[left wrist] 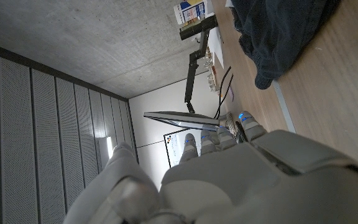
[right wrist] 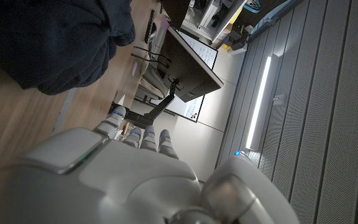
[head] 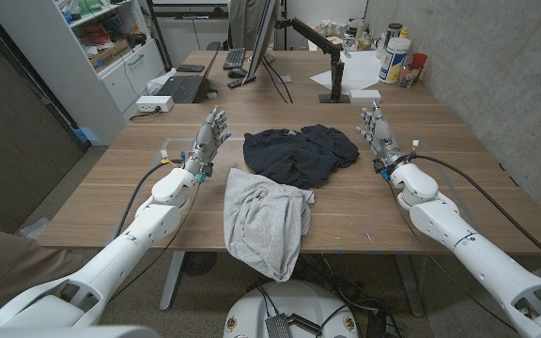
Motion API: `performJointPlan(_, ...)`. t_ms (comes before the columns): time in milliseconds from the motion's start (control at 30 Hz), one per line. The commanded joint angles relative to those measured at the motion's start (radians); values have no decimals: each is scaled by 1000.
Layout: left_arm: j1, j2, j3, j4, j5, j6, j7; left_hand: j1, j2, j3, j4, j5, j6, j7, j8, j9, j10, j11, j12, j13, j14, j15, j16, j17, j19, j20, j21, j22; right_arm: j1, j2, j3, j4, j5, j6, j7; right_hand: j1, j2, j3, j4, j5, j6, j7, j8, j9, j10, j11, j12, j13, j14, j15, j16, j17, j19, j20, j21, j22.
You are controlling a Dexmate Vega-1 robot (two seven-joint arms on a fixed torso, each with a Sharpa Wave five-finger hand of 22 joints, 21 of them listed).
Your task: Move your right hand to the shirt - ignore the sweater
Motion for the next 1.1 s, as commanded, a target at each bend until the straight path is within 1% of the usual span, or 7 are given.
performJointPlan(33,19,11,-6,-20,-1,-2,7,9,0,6,-7,3,7,-4,-2,4,-4,2,3,2,-10,3,2,4,1,7,0,3,-40,-16,-4,-52,-84,35,-69,13,4,-6,2,4,-8,0,0,2,-8,-10,3,5,-25,-7,-1,3,-3,-2,-6,4)
performJointPlan(200,25,13,-8,-24,-1,-5,10,10,0,6,-8,3,8,-4,-2,4,-4,4,3,2,-13,2,2,4,2,1,0,3,-48,-23,-8,-65,-121,40,-89,15,5,-6,1,4,-7,-3,0,2,-7,-16,3,5,-25,-14,-1,3,-4,-6,-7,4)
performJointPlan(267,30,11,-10,-26,6,-12,23,12,3,5,-10,2,17,1,-2,4,1,7,3,2,-19,-13,0,4,3,-65,0,2,-56,-26,-9,-74,-151,55,-110,16,6,-6,0,4,-7,-4,1,2,-5,-18,3,5,-23,-16,0,3,-4,-7,-7,4)
performJointPlan(300,30,11,-10,-26,6,-12,23,12,4,5,-11,2,22,4,-1,4,7,6,5,2,-22,-20,0,3,2,-81,0,2,-56,-26,-8,-74,-152,54,-110,17,6,-6,0,4,-6,-5,1,2,-3,-18,4,5,-21,-17,1,2,-2,-9,-7,4)
performJointPlan(333,33,12,-10,-30,7,-12,25,13,4,5,-12,2,25,5,0,4,10,6,6,2,-23,-22,-1,3,2,-83,0,1,-64,-32,-6,-85,-172,54,-129,18,7,-6,-1,4,0,-4,3,2,1,-23,5,5,-16,-22,3,2,0,-11,-6,4)
performJointPlan(600,38,16,-11,-39,10,-11,31,13,5,5,-13,2,27,6,-1,4,10,5,5,2,-27,-26,-2,3,-5,-73,-3,1,-76,-42,-1,-97,-192,51,-138,22,8,-6,-3,4,4,-6,4,2,3,-25,5,5,-15,-23,3,2,0,-13,-7,4)
performJointPlan(1100,47,19,-10,-60,16,-12,38,14,6,5,-14,1,33,7,-1,4,10,6,4,2,-29,-26,-1,3,-7,-68,-3,1,-99,-106,11,-163,-264,23,-147,27,11,-6,-6,3,14,-6,5,2,6,-25,5,5,-18,-23,2,2,-5,-15,-11,4)
